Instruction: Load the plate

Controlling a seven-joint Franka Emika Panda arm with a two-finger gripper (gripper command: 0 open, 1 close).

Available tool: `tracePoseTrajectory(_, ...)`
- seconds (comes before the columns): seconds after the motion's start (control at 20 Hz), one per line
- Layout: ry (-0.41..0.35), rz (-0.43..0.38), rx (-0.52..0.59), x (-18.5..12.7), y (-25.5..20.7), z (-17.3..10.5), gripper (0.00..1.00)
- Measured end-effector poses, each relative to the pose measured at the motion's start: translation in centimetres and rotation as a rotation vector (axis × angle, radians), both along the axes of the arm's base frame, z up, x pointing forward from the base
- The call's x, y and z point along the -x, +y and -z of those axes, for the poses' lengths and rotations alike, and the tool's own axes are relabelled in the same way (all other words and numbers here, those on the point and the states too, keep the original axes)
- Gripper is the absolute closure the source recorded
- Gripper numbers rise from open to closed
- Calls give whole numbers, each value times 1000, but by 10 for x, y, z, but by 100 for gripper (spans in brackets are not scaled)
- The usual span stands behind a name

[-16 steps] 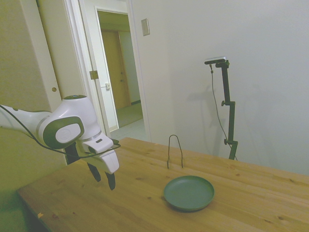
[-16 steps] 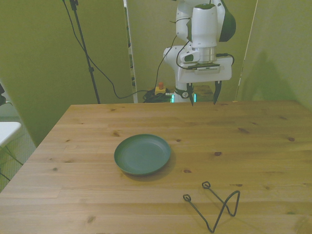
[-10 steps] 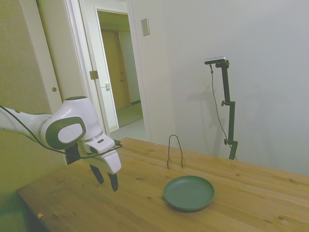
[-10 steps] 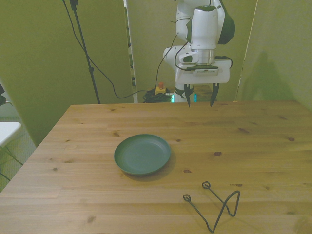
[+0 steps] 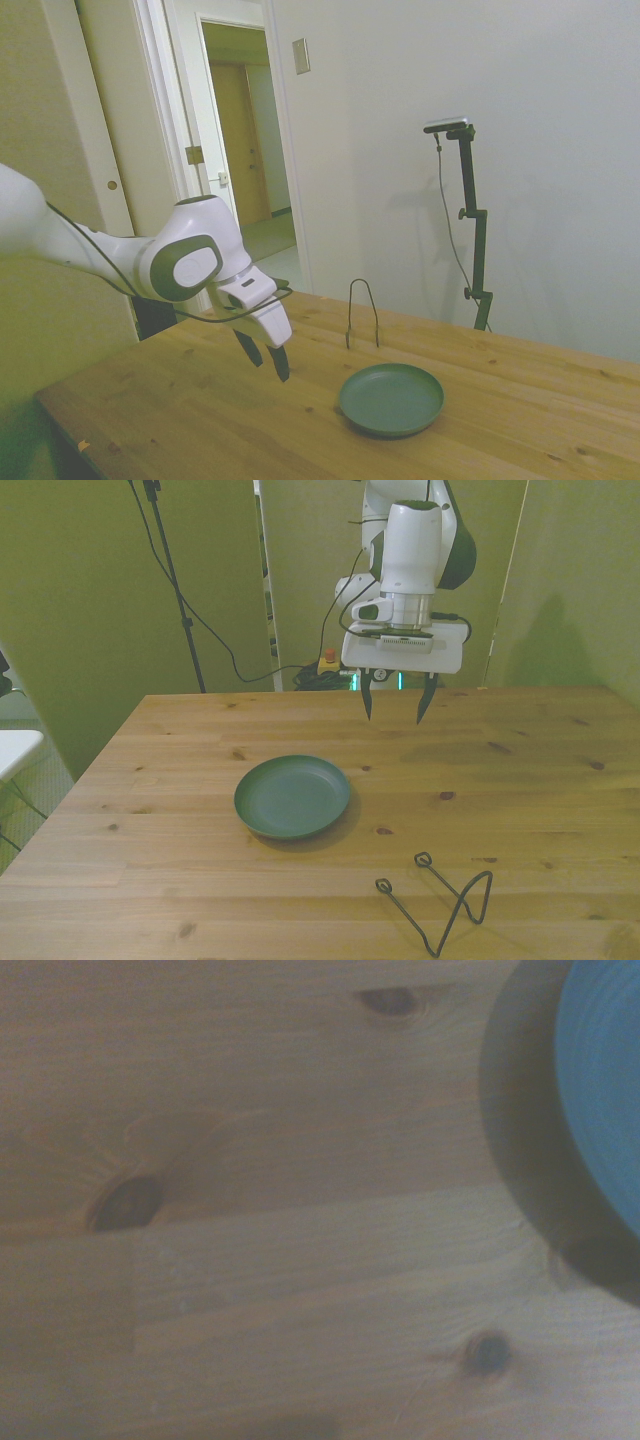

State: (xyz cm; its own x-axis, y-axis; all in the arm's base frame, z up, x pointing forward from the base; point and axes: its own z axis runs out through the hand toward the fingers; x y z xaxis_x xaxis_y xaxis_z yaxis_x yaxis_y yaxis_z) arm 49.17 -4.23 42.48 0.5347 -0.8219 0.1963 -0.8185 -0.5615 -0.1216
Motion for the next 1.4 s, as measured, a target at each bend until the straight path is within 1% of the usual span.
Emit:
tracePoseTrajectory(0.2,-1,38,0,-28,-20,6,0)
tracePoseTrajectory(0.4,-5,28,-4,-33,-14,4,0)
tracePoseTrajectory(0.5,-24,36,-3,-36,-18,6,0)
tracePoseTrajectory(0.65,-34,67,9,-46,-30,15,0)
tracePoseTrajectory(0.95,-33,125,53,-82,-51,29,0)
tracePoseTrajectory(1.15,-25,132,82,-96,-51,46,0)
tracePoseTrajectory(1.4,-15,133,98,-101,-48,60,0)
